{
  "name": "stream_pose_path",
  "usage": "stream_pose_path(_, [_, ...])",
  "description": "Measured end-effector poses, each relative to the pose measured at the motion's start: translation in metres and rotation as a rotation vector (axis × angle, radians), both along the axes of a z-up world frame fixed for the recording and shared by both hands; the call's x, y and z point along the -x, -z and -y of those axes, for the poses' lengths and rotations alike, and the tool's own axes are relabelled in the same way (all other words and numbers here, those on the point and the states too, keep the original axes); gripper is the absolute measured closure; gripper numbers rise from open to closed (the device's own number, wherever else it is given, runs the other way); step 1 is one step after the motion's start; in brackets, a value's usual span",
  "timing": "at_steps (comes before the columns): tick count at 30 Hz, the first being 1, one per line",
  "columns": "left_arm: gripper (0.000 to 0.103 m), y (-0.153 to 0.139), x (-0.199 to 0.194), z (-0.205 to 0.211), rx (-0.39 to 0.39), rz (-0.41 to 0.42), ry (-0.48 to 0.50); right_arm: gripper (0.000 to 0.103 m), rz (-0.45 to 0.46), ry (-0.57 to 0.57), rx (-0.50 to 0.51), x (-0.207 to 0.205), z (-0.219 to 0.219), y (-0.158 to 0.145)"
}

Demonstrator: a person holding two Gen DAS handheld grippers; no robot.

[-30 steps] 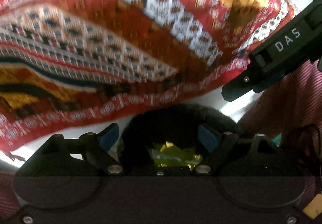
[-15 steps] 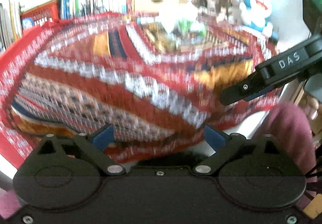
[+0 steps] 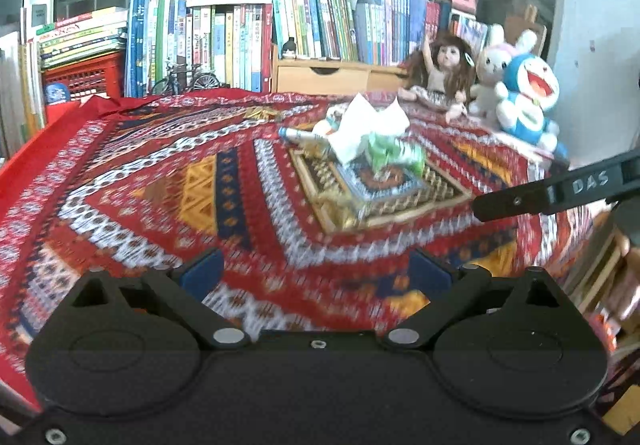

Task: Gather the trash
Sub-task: 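Move both tools back over the table and grasp the gold foil wrapper with the left gripper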

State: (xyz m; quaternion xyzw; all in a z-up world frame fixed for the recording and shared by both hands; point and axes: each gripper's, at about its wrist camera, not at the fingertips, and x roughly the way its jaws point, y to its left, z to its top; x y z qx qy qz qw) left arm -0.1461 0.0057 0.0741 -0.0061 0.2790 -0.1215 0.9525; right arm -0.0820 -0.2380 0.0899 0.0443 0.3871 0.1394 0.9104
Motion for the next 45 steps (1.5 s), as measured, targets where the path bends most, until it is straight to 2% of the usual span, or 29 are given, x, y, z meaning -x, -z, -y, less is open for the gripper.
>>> stream_pose_path(6, [0.005, 0.008, -0.06, 0.024, 0.077, 0.004, -0.039, 0.013, 0.043, 0.014, 0.055, -0.058, 0.012, -0.002])
stream_pose_path(11, [0.005, 0.028, -0.111, 0.035, 0.156, -0.066, -0.072, 0.008, 0.083, -0.018, 0.13, -0.106, 0.011, 0.004])
stream_pose_path(15, [0.005, 0.049, -0.141, 0.045, 0.157, -0.124, -0.088, 0.008, 0.092, -0.073, 0.199, -0.136, 0.003, 0.018])
stream_pose_path(19, [0.006, 0.064, -0.156, 0.056, 0.126, -0.144, -0.08, 0.008, 0.068, -0.116, 0.229, -0.16, -0.001, 0.035])
stream_pose_path(21, [0.008, 0.067, -0.159, 0.062, 0.096, -0.126, -0.08, 0.008, 0.058, -0.131, 0.232, -0.171, -0.003, 0.042])
stream_pose_path(22, [0.015, 0.068, -0.16, 0.065, 0.077, -0.121, -0.075, 0.008, 0.055, -0.141, 0.228, -0.176, -0.005, 0.045])
stream_pose_path(24, [0.034, 0.068, -0.16, 0.069, 0.036, -0.104, -0.072, 0.008, 0.053, -0.166, 0.216, -0.184, -0.008, 0.049])
stream_pose_path(25, [0.052, 0.068, -0.159, 0.072, 0.013, -0.095, -0.073, 0.008, 0.046, -0.181, 0.215, -0.188, -0.011, 0.051])
stream_pose_path(26, [0.064, 0.068, -0.159, 0.074, -0.003, -0.09, -0.074, 0.008, 0.036, -0.196, 0.211, -0.19, -0.013, 0.053])
stream_pose_path(27, [0.067, 0.068, -0.158, 0.074, -0.006, -0.086, -0.074, 0.009, 0.024, -0.212, 0.201, -0.192, -0.015, 0.055])
stream_pose_path(28, [0.067, 0.066, -0.157, 0.073, 0.0, -0.085, -0.07, 0.014, 0.012, -0.221, 0.192, -0.193, -0.016, 0.056])
stream_pose_path(29, [0.067, 0.066, -0.156, 0.072, 0.008, -0.085, -0.07, 0.026, -0.001, -0.227, 0.182, -0.193, -0.018, 0.058])
stream_pose_path(30, [0.067, 0.066, -0.155, 0.07, 0.013, -0.085, -0.073, 0.033, -0.014, -0.231, 0.168, -0.192, -0.019, 0.058])
stream_pose_path(33, [0.068, 0.061, -0.148, 0.064, 0.028, -0.081, -0.074, 0.038, -0.026, -0.205, 0.158, -0.186, -0.019, 0.056])
stream_pose_path(34, [0.068, 0.058, -0.146, 0.059, 0.036, -0.08, -0.074, 0.049, -0.022, -0.197, 0.154, -0.183, -0.018, 0.054])
stream_pose_path(40, [0.068, 0.036, -0.114, 0.042, 0.037, -0.031, -0.085, 0.054, -0.032, -0.195, 0.097, -0.153, -0.013, 0.034])
stream_pose_path(45, [0.068, 0.025, -0.079, 0.025, 0.042, -0.022, -0.091, 0.056, -0.032, -0.167, 0.069, -0.12, -0.014, 0.022])
